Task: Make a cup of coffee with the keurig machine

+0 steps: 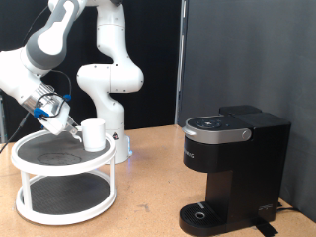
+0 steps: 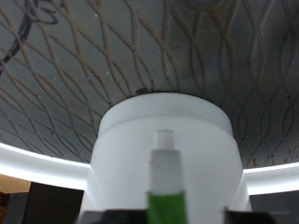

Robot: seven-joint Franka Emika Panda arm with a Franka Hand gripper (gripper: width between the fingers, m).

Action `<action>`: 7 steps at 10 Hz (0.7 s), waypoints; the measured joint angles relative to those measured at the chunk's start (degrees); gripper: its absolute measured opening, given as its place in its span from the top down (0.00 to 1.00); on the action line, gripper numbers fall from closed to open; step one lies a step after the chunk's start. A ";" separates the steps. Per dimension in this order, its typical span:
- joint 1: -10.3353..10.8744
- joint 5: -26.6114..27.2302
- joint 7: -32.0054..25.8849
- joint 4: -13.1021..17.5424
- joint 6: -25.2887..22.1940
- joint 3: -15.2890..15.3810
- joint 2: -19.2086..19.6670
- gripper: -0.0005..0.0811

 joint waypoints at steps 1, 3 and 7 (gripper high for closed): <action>-0.14 0.00 0.00 0.00 0.00 -0.02 0.00 0.94; -0.53 0.00 0.23 0.01 -0.15 -0.14 -0.18 0.98; -3.05 -0.01 1.53 1.74 -7.27 -1.18 -2.91 0.99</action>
